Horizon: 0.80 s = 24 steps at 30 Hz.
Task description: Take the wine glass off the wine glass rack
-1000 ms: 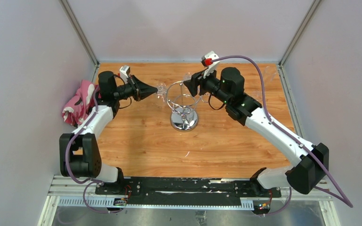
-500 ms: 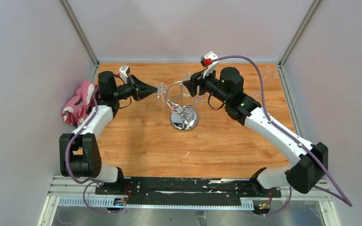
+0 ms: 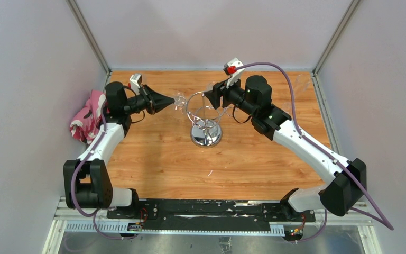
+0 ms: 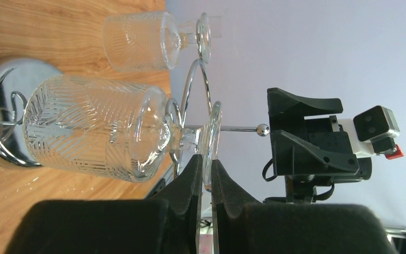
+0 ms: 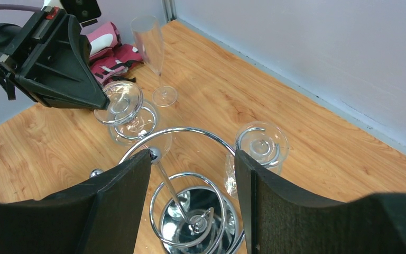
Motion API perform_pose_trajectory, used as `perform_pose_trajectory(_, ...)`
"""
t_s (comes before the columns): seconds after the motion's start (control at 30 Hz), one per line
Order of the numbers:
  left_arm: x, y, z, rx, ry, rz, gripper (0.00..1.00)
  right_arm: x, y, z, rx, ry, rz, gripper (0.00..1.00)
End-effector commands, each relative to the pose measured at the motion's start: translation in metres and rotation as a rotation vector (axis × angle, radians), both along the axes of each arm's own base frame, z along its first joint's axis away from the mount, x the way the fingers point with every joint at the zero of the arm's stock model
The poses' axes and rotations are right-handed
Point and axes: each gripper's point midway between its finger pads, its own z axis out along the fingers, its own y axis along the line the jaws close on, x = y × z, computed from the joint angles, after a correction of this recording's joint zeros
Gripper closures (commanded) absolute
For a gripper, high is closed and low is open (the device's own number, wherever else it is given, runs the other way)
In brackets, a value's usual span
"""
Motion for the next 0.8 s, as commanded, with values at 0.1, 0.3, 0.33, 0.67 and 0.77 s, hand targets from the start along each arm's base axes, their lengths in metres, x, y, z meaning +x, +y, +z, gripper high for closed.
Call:
perform_pose_trajectory(0.1,-0.01,0.005,0.015,-0.015,-0.061,-0.002,1.0,-0.006,0.006,0.003,0.023,-0.002,0.019,0.36)
perform_pose_trajectory(0.3,-0.006,0.014,0.01,-0.002,-0.068,0.041,1.0,-0.005,0.007,0.001,0.02,0.002,0.022,0.35)
perform_pose_trajectory(0.33,-0.005,0.016,0.012,0.001,-0.076,0.051,1.0,-0.005,0.007,0.001,0.021,0.003,0.022,0.35)
perform_pose_trajectory(0.67,0.006,0.026,0.019,0.017,-0.106,0.113,1.0,-0.003,0.007,-0.002,0.015,0.007,0.018,0.35)
perform_pose_trajectory(0.77,0.012,0.027,0.019,0.027,-0.117,0.12,1.0,-0.003,0.008,-0.003,0.014,0.01,0.019,0.35)
